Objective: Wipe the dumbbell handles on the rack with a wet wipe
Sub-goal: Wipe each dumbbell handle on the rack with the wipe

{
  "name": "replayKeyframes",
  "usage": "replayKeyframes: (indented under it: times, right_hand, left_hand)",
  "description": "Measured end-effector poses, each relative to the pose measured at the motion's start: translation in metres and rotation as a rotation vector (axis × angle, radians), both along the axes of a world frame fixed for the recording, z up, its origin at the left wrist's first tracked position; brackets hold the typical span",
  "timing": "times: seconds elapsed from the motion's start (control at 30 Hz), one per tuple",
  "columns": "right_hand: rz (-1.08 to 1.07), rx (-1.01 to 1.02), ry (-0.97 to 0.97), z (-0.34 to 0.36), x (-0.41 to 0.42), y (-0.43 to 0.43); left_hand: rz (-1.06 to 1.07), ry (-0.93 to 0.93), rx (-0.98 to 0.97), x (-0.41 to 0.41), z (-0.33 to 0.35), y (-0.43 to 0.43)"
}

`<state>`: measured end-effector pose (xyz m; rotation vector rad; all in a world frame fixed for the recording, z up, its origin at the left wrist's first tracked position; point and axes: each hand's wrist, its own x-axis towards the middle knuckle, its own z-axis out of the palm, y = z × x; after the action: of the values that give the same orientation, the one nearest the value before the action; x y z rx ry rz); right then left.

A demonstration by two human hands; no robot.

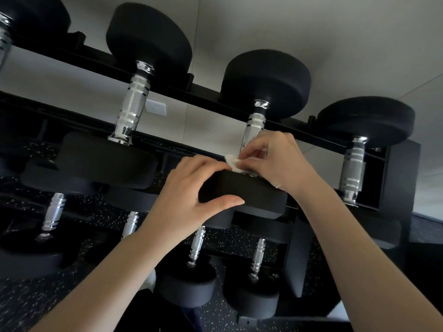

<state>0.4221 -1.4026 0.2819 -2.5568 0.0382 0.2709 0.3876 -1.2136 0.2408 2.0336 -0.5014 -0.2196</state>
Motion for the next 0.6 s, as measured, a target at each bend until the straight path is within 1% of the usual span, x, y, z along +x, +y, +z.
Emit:
replayKeyframes:
  times: [0.23, 0.37, 0.53, 0.6]
  right_hand:
    - [0.187, -0.147, -0.006, 0.001, 0.004, 0.0]
    - [0.258, -0.223, 0.005, 0.006, 0.009, 0.006]
    - [0.266, -0.314, 0.038, 0.009, 0.013, 0.013]
    - [0.253, -0.372, 0.015, 0.008, 0.016, 0.016]
  left_hand:
    - [-0.003, 0.011, -0.036, 0.003, -0.008, -0.001]
    - [-0.004, 0.038, -0.08, 0.006, -0.008, 0.001]
    - [-0.039, 0.119, -0.152, 0.012, -0.009, 0.004]
    - [-0.061, 0.144, -0.158, 0.014, -0.009, 0.006]
